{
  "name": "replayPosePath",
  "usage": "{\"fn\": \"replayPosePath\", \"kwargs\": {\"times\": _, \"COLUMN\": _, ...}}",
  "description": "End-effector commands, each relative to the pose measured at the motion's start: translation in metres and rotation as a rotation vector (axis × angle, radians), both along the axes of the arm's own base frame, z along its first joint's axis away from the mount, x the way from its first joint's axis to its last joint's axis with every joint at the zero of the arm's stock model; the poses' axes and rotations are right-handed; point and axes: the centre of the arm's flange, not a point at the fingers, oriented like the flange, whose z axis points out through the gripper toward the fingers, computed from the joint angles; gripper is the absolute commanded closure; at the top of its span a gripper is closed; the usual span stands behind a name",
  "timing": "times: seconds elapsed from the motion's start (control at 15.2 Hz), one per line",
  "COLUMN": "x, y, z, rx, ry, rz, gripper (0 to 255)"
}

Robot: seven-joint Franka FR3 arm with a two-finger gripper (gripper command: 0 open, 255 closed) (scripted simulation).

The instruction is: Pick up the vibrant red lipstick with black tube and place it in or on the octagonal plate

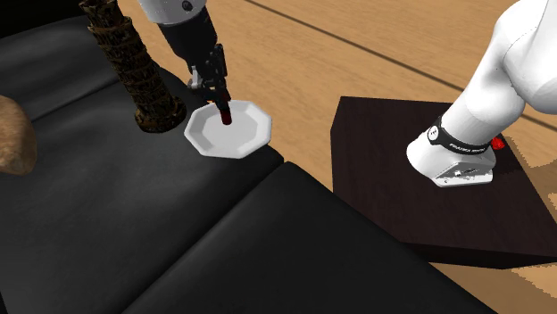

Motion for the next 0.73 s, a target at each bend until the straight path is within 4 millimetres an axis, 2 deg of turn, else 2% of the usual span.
{"fn": "replayPosePath", "kwargs": {"times": 0.0, "x": -0.0008, "y": 0.0005, "z": -0.0099, "rx": 0.000, "ry": 0.000, "rz": 0.000, "gripper": 255}}
{"fn": "replayPosePath", "kwargs": {"times": 0.46, "x": -0.0008, "y": 0.0005, "z": -0.0099, "rx": 0.000, "ry": 0.000, "rz": 0.000, "gripper": 255}}
{"fn": "replayPosePath", "kwargs": {"times": 0.53, "x": -0.0008, "y": 0.0005, "z": -0.0099, "rx": 0.000, "ry": 0.000, "rz": 0.000, "gripper": 0}}
{"fn": "replayPosePath", "kwargs": {"times": 0.66, "x": -0.0008, "y": 0.0005, "z": -0.0099, "rx": 0.000, "ry": 0.000, "rz": 0.000, "gripper": 0}}
